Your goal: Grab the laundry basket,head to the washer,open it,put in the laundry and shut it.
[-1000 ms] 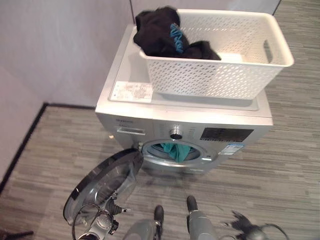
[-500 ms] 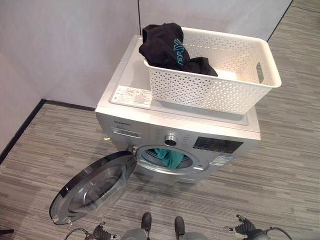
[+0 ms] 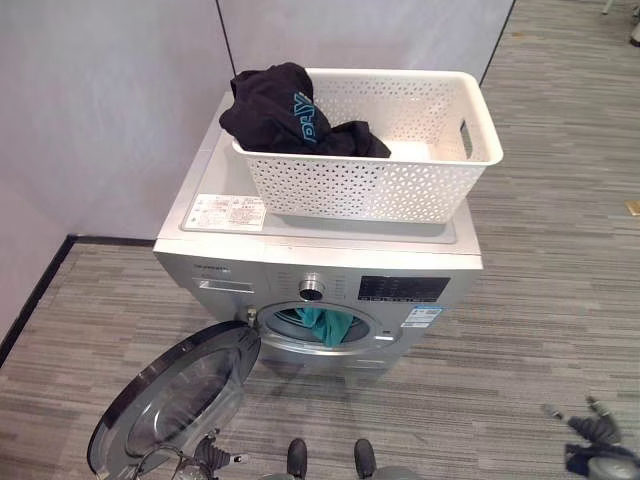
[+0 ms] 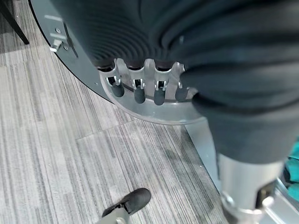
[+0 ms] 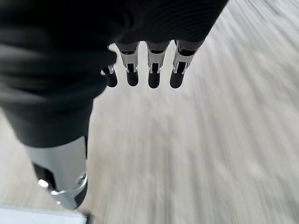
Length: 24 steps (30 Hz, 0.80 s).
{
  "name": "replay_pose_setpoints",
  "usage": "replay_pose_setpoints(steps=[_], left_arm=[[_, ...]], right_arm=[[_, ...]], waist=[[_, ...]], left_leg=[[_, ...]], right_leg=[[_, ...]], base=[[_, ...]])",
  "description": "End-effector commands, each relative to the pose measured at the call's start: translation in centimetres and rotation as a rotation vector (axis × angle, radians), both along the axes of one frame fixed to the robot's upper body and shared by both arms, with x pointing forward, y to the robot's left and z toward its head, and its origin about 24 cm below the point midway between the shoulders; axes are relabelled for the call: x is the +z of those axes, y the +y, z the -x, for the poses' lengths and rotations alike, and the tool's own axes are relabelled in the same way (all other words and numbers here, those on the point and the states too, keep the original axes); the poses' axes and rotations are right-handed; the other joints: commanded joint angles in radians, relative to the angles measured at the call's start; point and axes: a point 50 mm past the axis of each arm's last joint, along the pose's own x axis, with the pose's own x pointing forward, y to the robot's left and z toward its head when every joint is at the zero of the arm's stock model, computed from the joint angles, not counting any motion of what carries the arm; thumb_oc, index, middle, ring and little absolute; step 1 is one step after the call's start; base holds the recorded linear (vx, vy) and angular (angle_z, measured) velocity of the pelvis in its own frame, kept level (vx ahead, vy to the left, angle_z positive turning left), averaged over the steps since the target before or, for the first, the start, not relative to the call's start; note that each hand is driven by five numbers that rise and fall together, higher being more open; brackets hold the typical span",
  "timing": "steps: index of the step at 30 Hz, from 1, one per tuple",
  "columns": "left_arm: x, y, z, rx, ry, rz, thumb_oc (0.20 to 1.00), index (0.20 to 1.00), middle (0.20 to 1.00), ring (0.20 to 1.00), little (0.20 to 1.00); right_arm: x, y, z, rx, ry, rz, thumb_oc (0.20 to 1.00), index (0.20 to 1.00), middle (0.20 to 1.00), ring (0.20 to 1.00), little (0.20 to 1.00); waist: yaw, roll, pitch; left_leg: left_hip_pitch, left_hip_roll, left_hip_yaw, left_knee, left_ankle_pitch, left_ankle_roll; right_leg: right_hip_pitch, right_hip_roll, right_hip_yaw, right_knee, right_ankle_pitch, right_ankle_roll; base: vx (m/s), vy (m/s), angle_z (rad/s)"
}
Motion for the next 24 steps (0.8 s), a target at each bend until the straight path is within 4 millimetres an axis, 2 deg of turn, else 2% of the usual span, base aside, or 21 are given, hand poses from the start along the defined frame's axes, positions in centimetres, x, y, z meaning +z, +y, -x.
replay_pose_setpoints(steps=[1,3,5,7,8,9,10,14,15,16,18,19,21,24], left_arm=[[0.0,0.5,-0.1,0.017,0.009,0.000,1.000,1.000,1.000,1.000,1.000],[0.0,0.4,-0.1,-0.013,0.008,-0.004,1.000,1.000,1.000,1.000,1.000],[0.1,0.3,0.0,-0.056,0.008,-0.008,1.000,1.000,1.000,1.000,1.000],[0.0,0.5,0.4,-0.021,0.016,-0.001,1.000,1.000,1.000,1.000,1.000],[-0.2,0.7,1.0,0.020,0.025,0.011,1.000,1.000,1.000,1.000,1.000],[-0.2,0.7,1.3,0.029,0.034,0.012,1.000,1.000,1.000,1.000,1.000],[-0.2,0.7,1.3,0.031,0.034,0.013,1.000,1.000,1.000,1.000,1.000],[-0.5,0.7,2.5,0.035,0.071,0.012,1.000,1.000,1.000,1.000,1.000],[-0.5,1.0,2.9,0.038,0.080,0.006,1.000,1.000,1.000,1.000,1.000],[-0.6,1.1,3.4,0.048,0.094,0.007,1.000,1.000,1.000,1.000,1.000],[-0.7,1.4,4.3,0.072,0.120,0.015,1.000,1.000,1.000,1.000,1.000],[-0.6,1.9,4.8,0.088,0.136,0.012,1.000,1.000,1.000,1.000,1.000],[-0.7,2.2,5.8,0.150,0.155,0.019,1.000,1.000,1.000,1.000,1.000],[-0.9,2.4,7.2,0.195,0.192,0.023,1.000,1.000,1.000,1.000,1.000]], right_arm=[[6.6,-3.7,-1.5,0.025,-0.088,0.260,1.000,1.000,1.000,1.000,1.000],[11.5,-4.8,-2.8,0.049,-0.193,0.410,1.000,1.000,1.000,1.000,1.000],[16.2,-5.1,-4.1,0.085,-0.292,0.561,1.000,1.000,1.000,1.000,1.000],[20.5,-4.6,-5.2,0.114,-0.422,0.687,1.000,1.000,1.000,1.000,1.000],[25.1,-3.2,-6.4,0.169,-0.551,0.825,1.000,1.000,1.000,1.000,1.000],[26.9,-2.3,-7.0,0.204,-0.613,0.871,1.000,1.000,1.000,1.000,1.000],[26.9,-2.3,-7.1,0.205,-0.613,0.872,1.000,1.000,1.000,1.000,1.000],[33.6,2.4,-9.6,0.392,-0.881,0.986,1.000,1.000,1.000,1.000,1.000],[35.4,3.9,-10.7,0.488,-0.984,0.929,1.000,1.000,1.000,1.000,1.000],[36.2,4.3,-11.4,0.527,-1.059,0.835,1.000,1.000,1.000,1.000,1.000],[37.3,4.5,-12.6,0.552,-1.021,0.822,1.000,1.000,1.000,1.000,1.000],[38.6,5.2,-13.3,0.582,-0.976,0.865,1.000,1.000,1.000,1.000,1.000],[41.1,7.4,-15.5,0.644,-0.977,0.881,1.000,1.000,1.000,1.000,1.000],[43.4,9.5,-17.9,0.690,-0.978,0.853,1.000,1.000,1.000,1.000,1.000]], waist=[[0.007,-0.042,-0.027],[0.007,-0.045,-0.035],[0.010,-0.049,-0.041],[0.018,-0.055,-0.048],[0.032,-0.065,-0.057],[0.042,-0.072,-0.062],[0.040,-0.071,-0.062],[0.080,-0.102,-0.072],[0.095,-0.113,-0.071],[0.107,-0.122,-0.072],[0.132,-0.135,-0.069],[0.154,-0.149,-0.065],[0.163,-0.156,-0.062],[0.189,-0.164,-0.055]], left_leg=[[-0.024,0.077,-0.016,0.000,-0.005,-0.041],[-0.023,0.074,-0.018,0.000,-0.012,-0.038],[-0.019,0.071,-0.018,0.000,-0.018,-0.037],[-0.018,0.068,-0.021,0.000,-0.023,-0.034],[-0.019,0.065,-0.024,0.000,-0.027,-0.031],[-0.018,0.063,-0.025,0.000,-0.028,-0.030],[-0.018,0.063,-0.025,0.000,-0.028,-0.030],[-0.026,0.054,-0.040,0.000,-0.028,-0.026],[-0.030,0.052,-0.044,0.000,-0.024,-0.026],[-0.035,0.050,-0.048,0.000,-0.023,-0.026],[-0.046,0.046,-0.056,0.000,-0.019,-0.026],[-0.054,0.044,-0.061,0.000,-0.015,-0.026],[-0.071,0.038,-0.067,0.000,-0.010,-0.026],[-0.092,0.029,-0.075,0.000,-0.005,-0.022]], right_leg=[[-0.037,-0.080,0.043,0.006,0.014,0.093],[-0.034,-0.084,0.043,0.006,0.009,0.097],[-0.032,-0.088,0.042,0.006,0.009,0.100],[-0.031,-0.091,0.041,0.006,0.008,0.103],[-0.029,-0.094,0.040,0.006,0.008,0.105],[-0.028,-0.096,0.037,0.006,0.009,0.106],[-0.028,-0.096,0.037,0.006,0.008,0.106],[-0.029,-0.101,0.026,0.006,0.010,0.109],[-0.030,-0.104,0.022,0.006,0.013,0.109],[-0.031,-0.106,0.017,0.006,0.014,0.110],[-0.035,-0.110,0.008,0.006,0.017,0.111],[-0.038,-0.112,0.002,0.006,0.020,0.112],[-0.052,-0.117,-0.006,0.006,0.026,0.115],[-0.066,-0.124,-0.012,0.006,0.035,0.119]], base=[[0.04,0.035,-0.02],[0.05,0.048,-0.02],[0.04,0.047,-0.01],[0.04,0.044,0.01],[0.05,0.035,0.00],[0.04,0.028,0.00],[0.00,0.000,0.00],[0.01,0.016,0.03],[0.00,0.000,0.00],[0.00,0.000,0.00],[-0.01,0.038,0.17],[-0.02,0.039,0.39],[-0.02,0.038,0.34],[0.01,0.046,0.18]])
